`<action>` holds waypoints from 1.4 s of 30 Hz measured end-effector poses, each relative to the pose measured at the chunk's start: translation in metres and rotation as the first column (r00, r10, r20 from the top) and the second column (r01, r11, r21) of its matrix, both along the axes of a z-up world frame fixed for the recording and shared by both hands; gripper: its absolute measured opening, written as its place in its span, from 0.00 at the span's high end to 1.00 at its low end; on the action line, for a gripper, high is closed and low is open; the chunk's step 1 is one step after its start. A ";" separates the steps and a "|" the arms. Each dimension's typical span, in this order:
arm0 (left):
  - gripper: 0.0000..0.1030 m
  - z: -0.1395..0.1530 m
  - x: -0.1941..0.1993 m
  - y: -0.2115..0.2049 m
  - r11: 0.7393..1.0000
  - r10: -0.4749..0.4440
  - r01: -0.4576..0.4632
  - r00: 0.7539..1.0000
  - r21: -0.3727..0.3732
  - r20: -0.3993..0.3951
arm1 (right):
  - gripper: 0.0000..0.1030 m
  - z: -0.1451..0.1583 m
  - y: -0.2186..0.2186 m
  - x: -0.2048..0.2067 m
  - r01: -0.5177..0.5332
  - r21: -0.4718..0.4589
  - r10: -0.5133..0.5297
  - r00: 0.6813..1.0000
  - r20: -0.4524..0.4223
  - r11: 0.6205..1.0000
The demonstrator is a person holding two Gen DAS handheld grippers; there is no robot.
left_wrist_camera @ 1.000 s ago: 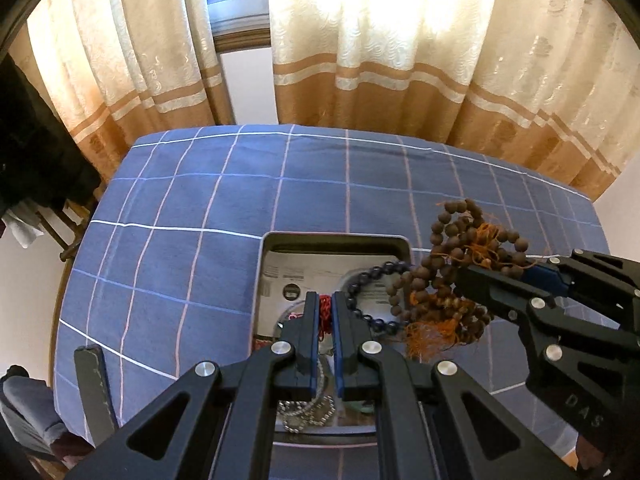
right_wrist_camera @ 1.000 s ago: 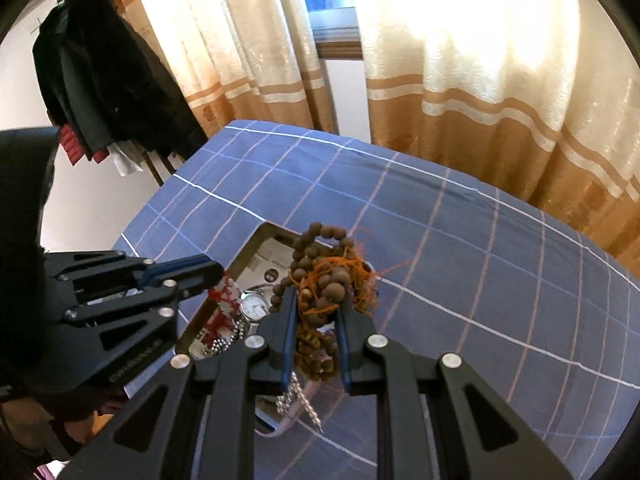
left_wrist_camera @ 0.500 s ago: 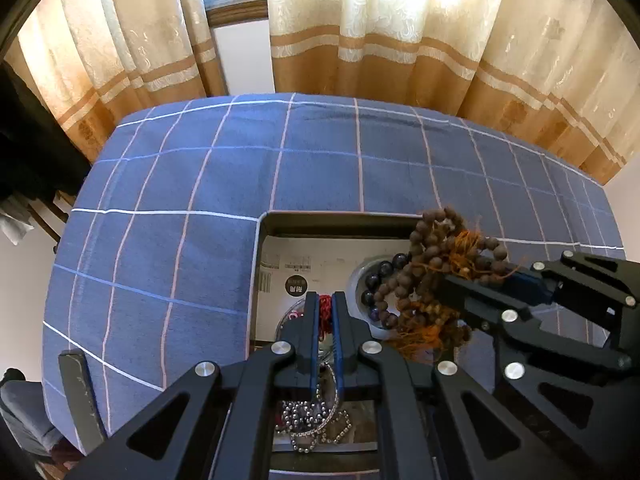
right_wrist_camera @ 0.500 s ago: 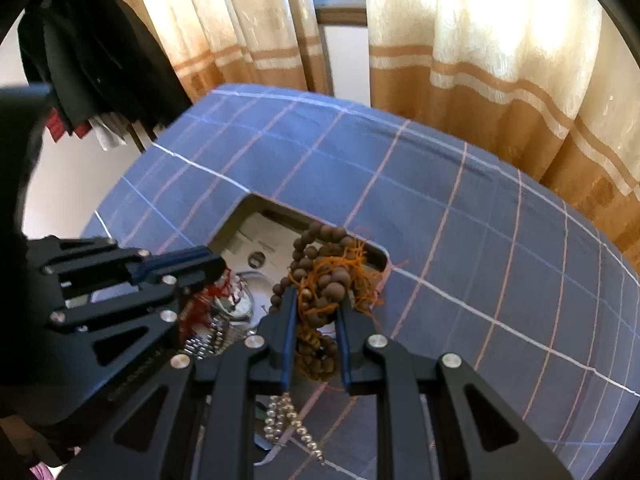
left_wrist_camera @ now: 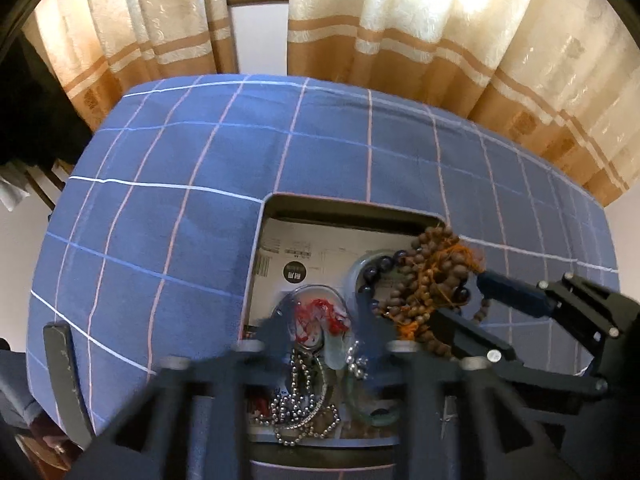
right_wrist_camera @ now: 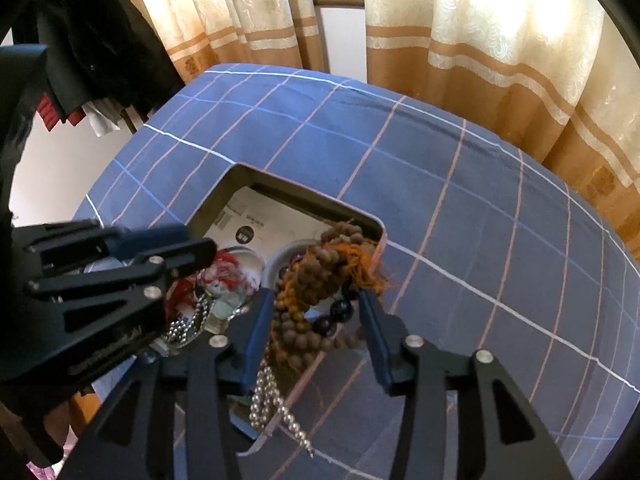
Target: Organize jewelry
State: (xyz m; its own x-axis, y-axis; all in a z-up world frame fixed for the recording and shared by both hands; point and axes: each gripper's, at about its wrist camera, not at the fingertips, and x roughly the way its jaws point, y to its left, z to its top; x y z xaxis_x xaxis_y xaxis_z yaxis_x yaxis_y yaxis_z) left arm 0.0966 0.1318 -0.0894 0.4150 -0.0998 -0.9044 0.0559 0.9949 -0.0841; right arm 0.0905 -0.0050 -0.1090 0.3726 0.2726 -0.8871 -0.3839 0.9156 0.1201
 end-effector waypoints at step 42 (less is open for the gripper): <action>0.20 0.072 -0.050 0.017 0.993 0.106 -0.112 0.988 0.045 0.111 | 0.33 0.072 -0.029 -0.045 0.062 0.038 -0.067 0.991 0.120 0.997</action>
State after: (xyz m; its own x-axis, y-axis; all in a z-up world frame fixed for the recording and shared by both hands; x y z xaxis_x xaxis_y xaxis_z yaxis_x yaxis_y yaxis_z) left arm 0.0463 0.1486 -0.0179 0.5165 -0.0030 -0.8563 -0.0474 0.9984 -0.0321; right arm 0.0454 -0.0339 -0.0371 0.4943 0.2739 -0.8250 -0.3378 0.9350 0.1080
